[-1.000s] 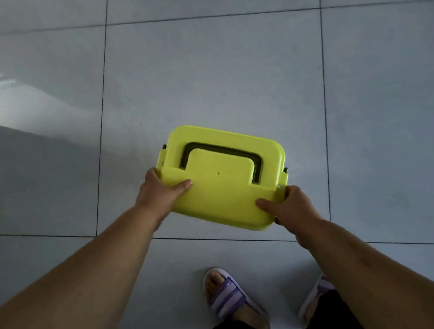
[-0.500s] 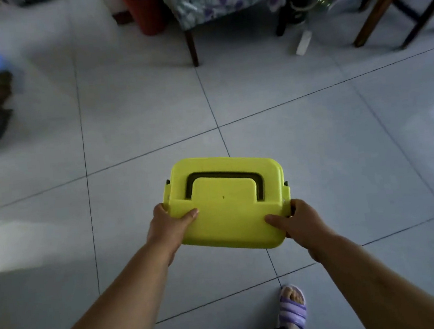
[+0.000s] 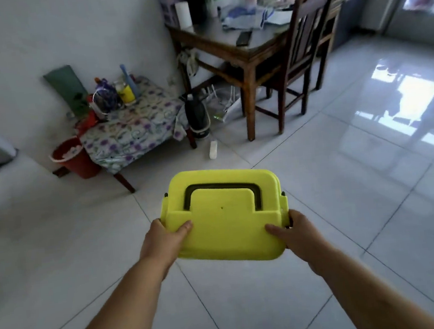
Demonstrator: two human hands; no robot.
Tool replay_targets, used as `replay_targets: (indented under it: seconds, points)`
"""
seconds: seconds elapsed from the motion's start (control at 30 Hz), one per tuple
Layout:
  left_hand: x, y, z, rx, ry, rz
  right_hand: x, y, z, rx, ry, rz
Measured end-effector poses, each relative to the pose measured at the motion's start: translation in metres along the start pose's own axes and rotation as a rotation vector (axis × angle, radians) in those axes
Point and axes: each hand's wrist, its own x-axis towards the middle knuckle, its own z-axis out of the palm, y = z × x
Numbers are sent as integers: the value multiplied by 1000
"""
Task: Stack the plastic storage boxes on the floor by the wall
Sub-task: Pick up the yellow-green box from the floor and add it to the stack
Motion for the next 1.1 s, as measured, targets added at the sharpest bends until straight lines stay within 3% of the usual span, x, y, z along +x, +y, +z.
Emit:
replay_targets:
  seconds: [0.5,0.8,1.1]
  points:
    - [83,294,201,112,-443,297,83,-56,-244,149,432,60]
    - [54,460,393,142,-708,414,108,-33,-439,332,638,40]
    - [-23,614,614,163,-849,422,126,0,-694,353,757,34]
